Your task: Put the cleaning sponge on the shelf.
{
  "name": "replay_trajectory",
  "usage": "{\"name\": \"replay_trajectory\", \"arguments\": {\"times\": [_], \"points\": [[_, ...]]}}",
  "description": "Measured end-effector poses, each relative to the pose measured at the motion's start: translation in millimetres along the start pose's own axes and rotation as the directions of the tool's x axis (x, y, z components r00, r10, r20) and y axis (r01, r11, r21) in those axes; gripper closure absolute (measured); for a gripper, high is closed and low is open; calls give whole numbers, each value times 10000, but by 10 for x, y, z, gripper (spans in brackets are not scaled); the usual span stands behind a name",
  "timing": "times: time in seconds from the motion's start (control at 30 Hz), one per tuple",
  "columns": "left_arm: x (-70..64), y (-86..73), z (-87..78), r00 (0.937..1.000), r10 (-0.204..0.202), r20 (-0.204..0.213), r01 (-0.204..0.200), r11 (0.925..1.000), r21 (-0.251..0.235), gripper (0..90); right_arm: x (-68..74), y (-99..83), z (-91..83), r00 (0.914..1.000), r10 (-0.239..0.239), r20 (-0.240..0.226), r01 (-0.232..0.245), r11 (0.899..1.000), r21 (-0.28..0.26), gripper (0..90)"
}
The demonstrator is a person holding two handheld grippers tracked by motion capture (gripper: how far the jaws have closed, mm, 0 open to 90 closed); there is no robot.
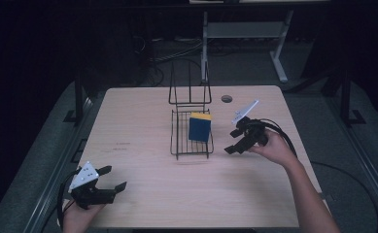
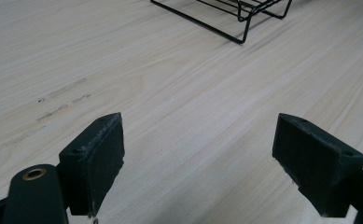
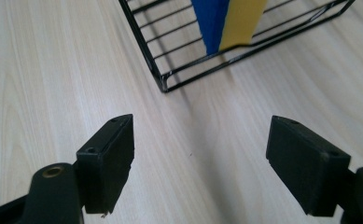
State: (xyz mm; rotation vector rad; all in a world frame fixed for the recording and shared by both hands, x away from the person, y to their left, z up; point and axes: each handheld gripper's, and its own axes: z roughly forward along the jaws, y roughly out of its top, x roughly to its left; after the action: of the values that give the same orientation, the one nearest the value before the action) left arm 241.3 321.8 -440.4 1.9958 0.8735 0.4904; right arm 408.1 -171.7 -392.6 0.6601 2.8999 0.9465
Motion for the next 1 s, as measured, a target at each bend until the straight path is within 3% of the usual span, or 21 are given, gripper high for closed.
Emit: {"name": "replay_trajectory", "arguments": {"times": [0.43, 1.0], "points": [[1, -2, -1, 10000, -7, -11, 7, 10000, 8, 162, 68, -146, -13, 9999, 142, 59, -141, 9998, -134, 223], [-9, -2, 18, 10000, 49, -2, -49, 10000, 80, 163, 134, -466, -32, 9987, 499, 85, -497, 9985, -248, 222]]}}
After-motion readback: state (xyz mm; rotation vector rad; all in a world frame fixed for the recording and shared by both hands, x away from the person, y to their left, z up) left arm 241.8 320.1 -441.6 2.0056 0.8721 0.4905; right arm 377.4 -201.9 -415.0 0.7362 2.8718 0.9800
